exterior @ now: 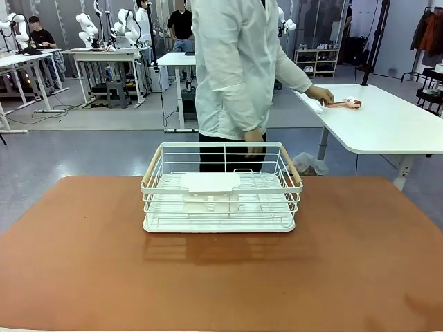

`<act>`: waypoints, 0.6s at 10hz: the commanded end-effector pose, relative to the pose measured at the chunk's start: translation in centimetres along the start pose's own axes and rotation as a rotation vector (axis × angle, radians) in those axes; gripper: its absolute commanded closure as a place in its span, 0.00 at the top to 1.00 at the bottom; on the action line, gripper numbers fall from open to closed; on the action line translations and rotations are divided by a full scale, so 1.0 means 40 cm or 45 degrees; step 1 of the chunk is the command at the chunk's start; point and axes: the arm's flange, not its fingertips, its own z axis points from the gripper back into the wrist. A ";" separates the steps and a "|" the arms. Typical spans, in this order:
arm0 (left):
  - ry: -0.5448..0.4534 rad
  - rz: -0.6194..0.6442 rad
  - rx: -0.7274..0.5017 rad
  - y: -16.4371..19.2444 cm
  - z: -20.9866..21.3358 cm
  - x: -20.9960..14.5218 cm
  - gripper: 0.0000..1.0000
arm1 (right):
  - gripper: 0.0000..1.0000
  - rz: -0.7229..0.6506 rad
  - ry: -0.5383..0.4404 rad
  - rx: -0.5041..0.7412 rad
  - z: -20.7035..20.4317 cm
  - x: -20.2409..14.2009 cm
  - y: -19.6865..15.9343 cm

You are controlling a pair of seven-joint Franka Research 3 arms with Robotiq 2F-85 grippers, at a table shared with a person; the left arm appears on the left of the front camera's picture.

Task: Clean the table.
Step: Pick up the Lint Roller when the human hands it over.

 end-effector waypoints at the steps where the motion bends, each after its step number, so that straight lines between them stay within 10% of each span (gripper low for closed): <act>1: 0.005 -0.011 -0.026 0.002 0.006 0.003 1.00 | 1.00 0.004 -0.022 -0.003 -0.001 -0.008 0.007; 6: 0.005 -0.011 -0.026 0.002 0.006 0.003 1.00 | 1.00 0.004 -0.022 -0.003 -0.001 -0.008 0.007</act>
